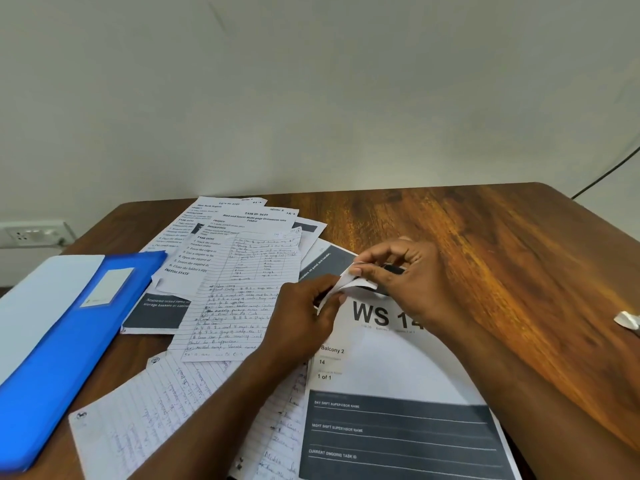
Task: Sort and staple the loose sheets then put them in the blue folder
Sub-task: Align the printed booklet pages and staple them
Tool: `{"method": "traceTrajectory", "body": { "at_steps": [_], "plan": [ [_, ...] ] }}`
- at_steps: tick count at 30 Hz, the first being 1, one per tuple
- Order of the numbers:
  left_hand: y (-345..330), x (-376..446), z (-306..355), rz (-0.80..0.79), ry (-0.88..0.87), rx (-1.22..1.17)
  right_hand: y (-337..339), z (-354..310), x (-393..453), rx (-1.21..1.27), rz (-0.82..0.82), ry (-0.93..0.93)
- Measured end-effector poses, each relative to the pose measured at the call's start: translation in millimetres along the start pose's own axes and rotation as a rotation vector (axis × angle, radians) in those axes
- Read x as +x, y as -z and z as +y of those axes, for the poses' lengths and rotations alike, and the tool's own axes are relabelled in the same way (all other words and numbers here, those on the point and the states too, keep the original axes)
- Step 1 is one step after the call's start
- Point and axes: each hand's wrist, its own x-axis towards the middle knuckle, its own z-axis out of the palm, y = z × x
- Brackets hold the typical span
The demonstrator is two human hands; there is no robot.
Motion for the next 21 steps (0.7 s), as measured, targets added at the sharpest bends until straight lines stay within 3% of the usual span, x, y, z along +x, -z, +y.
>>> {"method": "traceTrajectory", "body": {
  "at_steps": [9, 14, 18, 21],
  "plan": [
    [-0.6, -0.2, 1.1, 0.018, -0.014, 0.028, -5.8, 10.8, -1.3, 0.025, 0.03, 0.003],
    [-0.2, 0.1, -3.9, 0.022, 0.063, -0.05, 0.5, 5.4, -0.3, 0.07, -0.029, 0.011],
    [-0.2, -0.3, -4.8, 0.049, 0.058, 0.001, 11.7, 8.9, -3.2, -0.196, -0.027, 0.145],
    [-0.3, -0.4, -6.6, 0.06, 0.082, -0.019, 14.1, 18.7, -1.7, -0.214, 0.005, 0.274]
  ]
}}
